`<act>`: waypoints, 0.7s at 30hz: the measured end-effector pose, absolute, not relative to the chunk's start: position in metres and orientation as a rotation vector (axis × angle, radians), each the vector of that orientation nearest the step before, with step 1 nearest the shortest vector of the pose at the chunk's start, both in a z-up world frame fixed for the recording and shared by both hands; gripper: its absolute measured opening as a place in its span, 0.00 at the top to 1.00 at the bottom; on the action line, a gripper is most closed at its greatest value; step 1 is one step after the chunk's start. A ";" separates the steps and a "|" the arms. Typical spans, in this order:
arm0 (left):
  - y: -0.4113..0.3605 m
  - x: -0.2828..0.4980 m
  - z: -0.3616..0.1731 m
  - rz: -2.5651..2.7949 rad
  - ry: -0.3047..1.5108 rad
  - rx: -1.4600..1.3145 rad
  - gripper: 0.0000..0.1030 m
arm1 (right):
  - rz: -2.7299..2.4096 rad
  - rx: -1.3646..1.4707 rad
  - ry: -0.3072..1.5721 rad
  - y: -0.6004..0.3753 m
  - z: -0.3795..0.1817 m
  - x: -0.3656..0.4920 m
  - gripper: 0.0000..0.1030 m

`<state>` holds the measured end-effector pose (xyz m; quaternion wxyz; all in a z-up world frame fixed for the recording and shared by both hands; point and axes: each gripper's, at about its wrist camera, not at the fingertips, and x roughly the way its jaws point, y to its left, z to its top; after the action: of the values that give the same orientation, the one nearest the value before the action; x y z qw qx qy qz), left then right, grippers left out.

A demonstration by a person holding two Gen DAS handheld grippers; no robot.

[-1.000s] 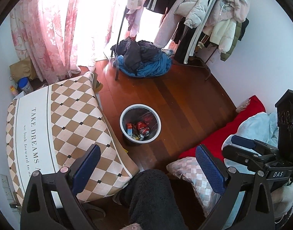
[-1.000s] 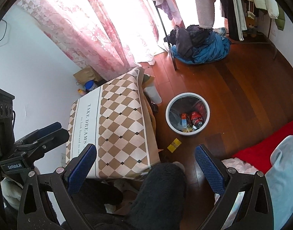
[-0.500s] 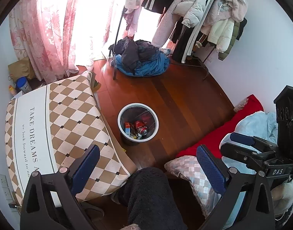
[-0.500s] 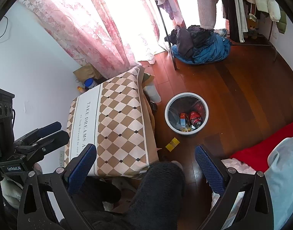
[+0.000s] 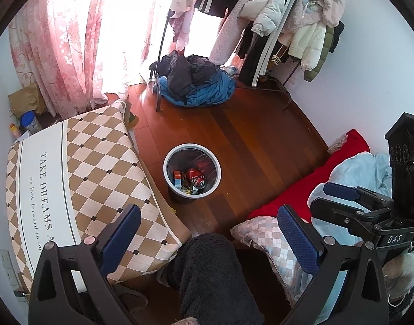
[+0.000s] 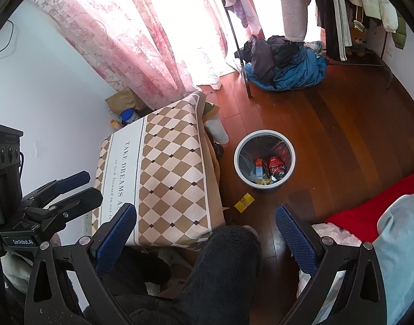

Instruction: Collect trash

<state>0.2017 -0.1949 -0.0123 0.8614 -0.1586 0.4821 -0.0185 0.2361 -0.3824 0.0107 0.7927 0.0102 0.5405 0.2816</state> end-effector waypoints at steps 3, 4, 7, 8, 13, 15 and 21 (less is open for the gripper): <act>-0.195 0.201 -0.011 -0.041 1.010 -0.332 0.00 | 0.607 0.021 1.163 -0.383 0.011 0.235 0.00; -0.195 0.201 -0.012 -0.042 1.011 -0.332 0.00 | 0.605 0.022 1.163 -0.383 0.011 0.235 0.00; -0.196 0.201 -0.012 -0.042 1.009 -0.332 0.00 | 0.605 0.020 1.161 -0.382 0.011 0.235 0.00; -0.196 0.202 -0.011 -0.042 1.009 -0.332 0.00 | 0.604 0.021 1.161 -0.382 0.011 0.234 0.00; -0.196 0.201 -0.010 -0.045 1.010 -0.333 0.00 | 0.611 0.013 1.159 -0.382 0.011 0.232 0.00; -0.196 0.202 -0.009 -0.047 1.010 -0.332 0.00 | 0.610 0.015 1.160 -0.382 0.011 0.231 0.00; -0.196 0.202 -0.009 -0.044 1.008 -0.334 0.00 | 0.609 0.009 1.157 -0.380 0.013 0.229 0.00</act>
<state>0.2020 -0.1965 -0.0089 0.8622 -0.1592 0.4805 -0.0210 0.2294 -0.3804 0.0125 0.7938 0.0041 0.5381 0.2834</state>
